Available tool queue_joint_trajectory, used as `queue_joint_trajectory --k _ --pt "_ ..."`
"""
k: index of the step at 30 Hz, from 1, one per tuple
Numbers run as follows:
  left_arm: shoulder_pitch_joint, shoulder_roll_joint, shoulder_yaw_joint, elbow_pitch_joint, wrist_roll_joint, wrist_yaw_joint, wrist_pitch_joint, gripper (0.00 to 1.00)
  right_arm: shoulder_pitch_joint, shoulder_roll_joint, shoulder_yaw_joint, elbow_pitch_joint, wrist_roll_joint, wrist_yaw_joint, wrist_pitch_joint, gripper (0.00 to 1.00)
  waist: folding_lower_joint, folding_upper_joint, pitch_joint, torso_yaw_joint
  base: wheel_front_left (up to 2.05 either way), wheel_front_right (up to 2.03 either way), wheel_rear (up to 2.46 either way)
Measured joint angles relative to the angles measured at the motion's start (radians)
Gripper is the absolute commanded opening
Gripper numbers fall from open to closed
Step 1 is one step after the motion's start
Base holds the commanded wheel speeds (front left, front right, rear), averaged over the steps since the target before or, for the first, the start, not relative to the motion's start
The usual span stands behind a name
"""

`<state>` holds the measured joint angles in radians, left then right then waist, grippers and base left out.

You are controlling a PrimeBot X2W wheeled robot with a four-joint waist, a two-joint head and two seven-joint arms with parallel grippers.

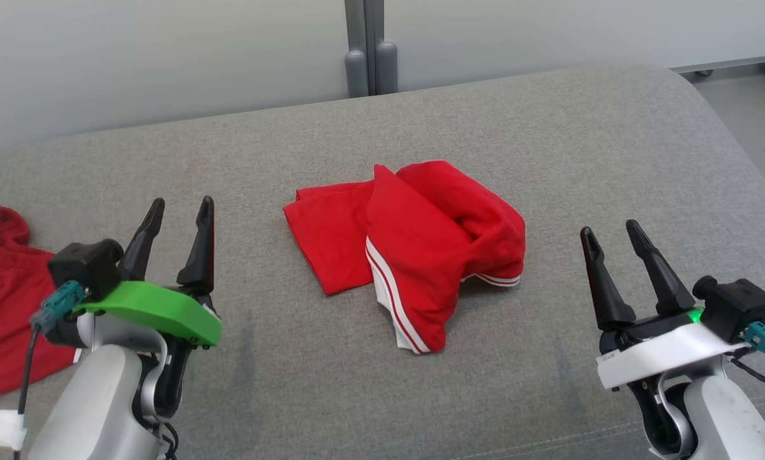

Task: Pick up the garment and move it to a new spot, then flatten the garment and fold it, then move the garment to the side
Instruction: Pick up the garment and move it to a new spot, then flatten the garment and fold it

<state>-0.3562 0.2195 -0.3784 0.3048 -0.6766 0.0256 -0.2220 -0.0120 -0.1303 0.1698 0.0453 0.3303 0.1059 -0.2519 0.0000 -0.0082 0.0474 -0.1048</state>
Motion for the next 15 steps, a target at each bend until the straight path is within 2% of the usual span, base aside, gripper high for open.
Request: queue_joint_trajectory --k 6,15 --pt "0.083 0.012 0.019 -0.053 0.012 0.031 -0.010 1.00 0.002 -0.002 0.002 -0.001 -0.001 0.008 0.000 1.00 0.0000 0.0000 0.002 0.003 0.00 0.00 0.00" --pt "0.144 0.012 0.018 -0.105 0.019 0.038 -0.018 1.00 0.006 -0.002 0.004 -0.004 -0.001 0.008 0.000 1.00 0.0000 0.0000 0.008 0.003 0.00 0.00 0.00"
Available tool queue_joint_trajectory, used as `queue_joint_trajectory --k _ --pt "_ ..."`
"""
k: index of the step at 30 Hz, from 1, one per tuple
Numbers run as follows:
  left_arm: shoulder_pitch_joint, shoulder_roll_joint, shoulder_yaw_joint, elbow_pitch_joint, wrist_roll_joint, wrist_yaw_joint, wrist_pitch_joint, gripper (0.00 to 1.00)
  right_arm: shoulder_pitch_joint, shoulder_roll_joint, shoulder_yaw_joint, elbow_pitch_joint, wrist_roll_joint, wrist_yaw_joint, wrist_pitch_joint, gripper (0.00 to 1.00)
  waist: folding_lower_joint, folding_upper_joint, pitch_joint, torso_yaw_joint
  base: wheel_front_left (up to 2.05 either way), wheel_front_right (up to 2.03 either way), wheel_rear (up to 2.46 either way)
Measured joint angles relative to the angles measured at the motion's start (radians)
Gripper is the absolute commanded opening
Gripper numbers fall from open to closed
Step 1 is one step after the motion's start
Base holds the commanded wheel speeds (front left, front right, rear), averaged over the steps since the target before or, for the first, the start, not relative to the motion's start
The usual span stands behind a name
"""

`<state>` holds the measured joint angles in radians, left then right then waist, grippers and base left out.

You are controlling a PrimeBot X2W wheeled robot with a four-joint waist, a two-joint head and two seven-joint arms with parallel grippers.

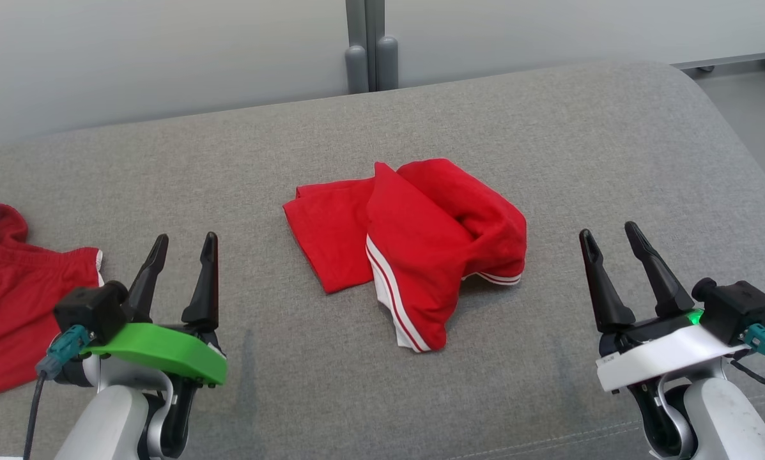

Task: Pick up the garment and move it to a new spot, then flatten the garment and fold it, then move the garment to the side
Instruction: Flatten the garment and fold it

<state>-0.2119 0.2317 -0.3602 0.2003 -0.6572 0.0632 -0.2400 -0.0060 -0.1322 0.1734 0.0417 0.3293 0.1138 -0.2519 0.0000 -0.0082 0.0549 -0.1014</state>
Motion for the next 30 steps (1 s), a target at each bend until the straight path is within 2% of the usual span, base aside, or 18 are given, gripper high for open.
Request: queue_joint_trajectory --k 10,22,30 --pt "0.019 -0.002 -0.011 -0.048 0.000 0.008 0.012 1.00 0.014 0.001 0.047 0.003 0.018 0.000 0.002 1.00 0.0000 0.0000 0.024 -0.004 0.00 0.00 0.00" --pt "-0.034 -0.007 -0.074 -0.076 -0.007 0.003 0.131 1.00 0.011 -0.012 0.250 0.099 0.033 0.009 0.134 1.00 0.0000 0.0000 0.097 -0.003 0.00 0.00 0.00" --pt "-0.128 -0.020 -0.086 -0.051 -0.016 -0.012 0.189 1.00 -0.087 -0.026 0.387 0.134 0.039 0.010 0.179 1.00 0.0000 0.0000 0.159 0.009 0.00 0.00 0.00"
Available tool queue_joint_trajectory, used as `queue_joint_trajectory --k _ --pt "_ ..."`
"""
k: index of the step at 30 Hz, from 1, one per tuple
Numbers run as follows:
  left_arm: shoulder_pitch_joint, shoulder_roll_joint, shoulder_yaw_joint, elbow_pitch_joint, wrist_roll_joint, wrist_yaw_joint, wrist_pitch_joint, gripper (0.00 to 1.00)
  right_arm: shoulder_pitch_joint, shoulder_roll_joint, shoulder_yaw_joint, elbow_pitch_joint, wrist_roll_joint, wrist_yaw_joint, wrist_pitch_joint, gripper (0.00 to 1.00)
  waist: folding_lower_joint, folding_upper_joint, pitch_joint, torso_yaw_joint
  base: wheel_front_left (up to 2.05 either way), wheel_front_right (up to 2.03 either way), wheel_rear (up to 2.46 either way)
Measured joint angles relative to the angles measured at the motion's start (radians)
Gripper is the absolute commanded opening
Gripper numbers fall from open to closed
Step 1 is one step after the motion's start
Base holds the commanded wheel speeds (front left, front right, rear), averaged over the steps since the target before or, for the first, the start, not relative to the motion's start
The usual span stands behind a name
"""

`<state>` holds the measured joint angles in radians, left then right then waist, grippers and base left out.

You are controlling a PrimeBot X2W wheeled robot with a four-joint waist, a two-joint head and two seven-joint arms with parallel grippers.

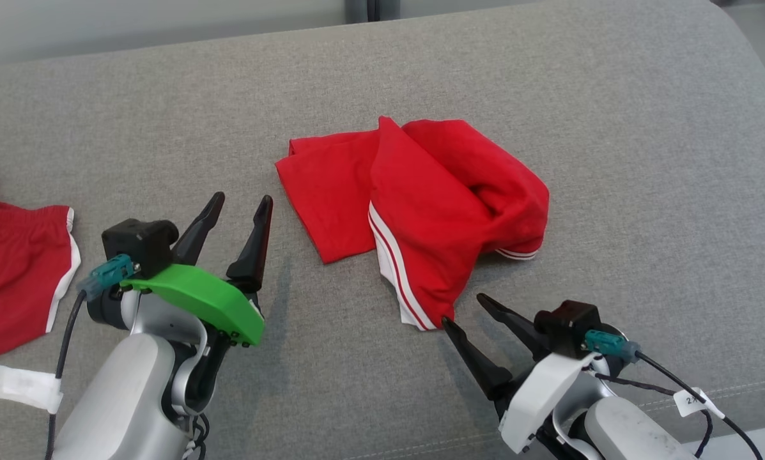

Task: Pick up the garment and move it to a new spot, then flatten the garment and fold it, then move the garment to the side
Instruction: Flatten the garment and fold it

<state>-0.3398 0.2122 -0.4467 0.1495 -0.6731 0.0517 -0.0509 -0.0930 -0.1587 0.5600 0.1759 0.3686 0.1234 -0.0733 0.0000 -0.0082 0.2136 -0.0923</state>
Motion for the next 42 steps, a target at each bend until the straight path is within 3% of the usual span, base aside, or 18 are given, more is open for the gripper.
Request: queue_joint_trajectory --k 18,19,20,21,26,32,42 --pt "-0.185 -0.001 -0.023 0.186 -0.012 -0.040 0.146 1.00 -0.158 0.036 0.067 0.142 0.040 0.000 0.051 1.00 0.0000 0.0000 0.100 -0.007 0.00 0.00 0.00" --pt "-0.195 -0.003 -0.021 0.197 -0.014 -0.042 0.153 1.00 -0.167 0.037 0.069 0.146 0.043 0.001 0.048 0.51 0.0000 0.0000 0.104 -0.011 0.00 0.00 0.00" --pt "-0.201 -0.005 -0.019 0.206 -0.020 -0.043 0.158 1.00 -0.173 0.039 0.070 0.147 0.047 0.001 0.039 0.37 0.0000 0.0000 0.108 -0.016 0.00 0.00 0.00" --pt "-0.207 -0.006 -0.018 0.216 -0.020 -0.043 0.161 1.00 -0.180 0.041 0.070 0.150 0.049 0.001 0.032 0.00 0.0000 0.0000 0.112 -0.021 0.00 0.00 0.00" --pt "-0.225 -0.008 -0.004 0.265 -0.047 -0.052 0.169 1.00 -0.214 0.062 0.053 0.146 0.069 0.001 -0.035 0.00 0.0000 0.0000 0.127 -0.051 0.00 0.00 0.00" --pt "-0.254 -0.020 -0.001 0.299 -0.055 -0.070 0.166 1.00 -0.217 0.067 -0.081 0.112 0.173 0.001 -0.158 0.00 0.0001 0.0000 0.135 -0.085 0.00 0.00 0.00" --pt "-0.282 -0.022 0.028 0.356 -0.067 -0.071 0.160 1.00 -0.216 0.086 -0.250 0.069 0.394 0.001 -0.180 0.00 0.0000 0.0000 0.136 -0.120 0.00 0.00 0.00"
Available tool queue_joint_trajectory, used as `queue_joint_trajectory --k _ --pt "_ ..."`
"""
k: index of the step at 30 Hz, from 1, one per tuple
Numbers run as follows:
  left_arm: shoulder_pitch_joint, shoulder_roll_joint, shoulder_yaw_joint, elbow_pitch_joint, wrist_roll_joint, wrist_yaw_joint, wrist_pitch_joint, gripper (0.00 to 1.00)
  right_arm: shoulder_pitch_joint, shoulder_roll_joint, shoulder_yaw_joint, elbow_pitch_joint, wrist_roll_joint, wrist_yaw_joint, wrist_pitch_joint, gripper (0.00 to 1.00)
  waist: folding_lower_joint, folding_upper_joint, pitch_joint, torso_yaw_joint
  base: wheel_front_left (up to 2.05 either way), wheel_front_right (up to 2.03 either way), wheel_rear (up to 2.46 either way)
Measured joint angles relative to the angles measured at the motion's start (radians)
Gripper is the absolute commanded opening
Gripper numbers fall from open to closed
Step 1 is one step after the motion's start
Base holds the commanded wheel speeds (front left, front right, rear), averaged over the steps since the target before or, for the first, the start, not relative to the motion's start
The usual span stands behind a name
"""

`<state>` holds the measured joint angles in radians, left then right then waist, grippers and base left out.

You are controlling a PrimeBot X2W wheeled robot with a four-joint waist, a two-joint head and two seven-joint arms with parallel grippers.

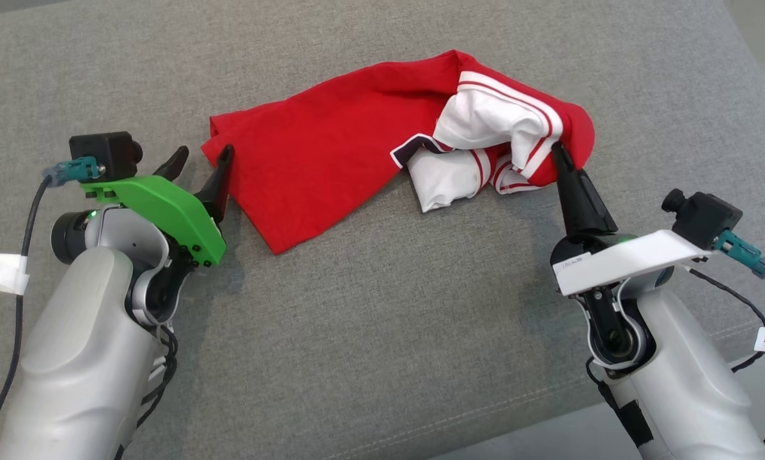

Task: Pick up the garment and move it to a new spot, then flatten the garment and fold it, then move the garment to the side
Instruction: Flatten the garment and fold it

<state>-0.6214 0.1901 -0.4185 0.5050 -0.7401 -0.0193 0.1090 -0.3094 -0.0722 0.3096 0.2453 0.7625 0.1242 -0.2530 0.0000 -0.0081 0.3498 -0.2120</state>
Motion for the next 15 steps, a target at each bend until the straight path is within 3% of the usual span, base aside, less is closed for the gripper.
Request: queue_joint_trajectory --k 7,13,14,15 --pt "-0.039 -0.005 0.001 0.026 -0.004 -0.010 0.005 1.00 -0.002 0.002 -0.015 -0.009 0.047 0.000 0.000 0.00 0.0000 -0.0001 0.017 -0.017 0.00 0.00 0.00" --pt "-0.047 -0.016 -0.008 0.066 -0.004 -0.025 0.015 1.00 -0.016 -0.006 0.000 -0.006 0.047 0.000 0.000 0.07 0.0000 0.0000 0.031 -0.021 0.00 0.00 0.00" --pt "-0.047 -0.016 -0.008 0.070 -0.005 -0.025 0.015 0.87 -0.016 -0.010 0.001 -0.005 0.047 0.000 0.000 0.07 0.0000 0.0000 0.032 -0.021 0.00 0.00 0.00" --pt "-0.049 -0.016 -0.009 0.070 -0.005 -0.028 0.014 0.65 -0.016 -0.014 0.003 -0.005 0.047 0.000 0.000 0.07 0.0000 -0.0001 0.033 -0.021 0.00 0.00 0.00"
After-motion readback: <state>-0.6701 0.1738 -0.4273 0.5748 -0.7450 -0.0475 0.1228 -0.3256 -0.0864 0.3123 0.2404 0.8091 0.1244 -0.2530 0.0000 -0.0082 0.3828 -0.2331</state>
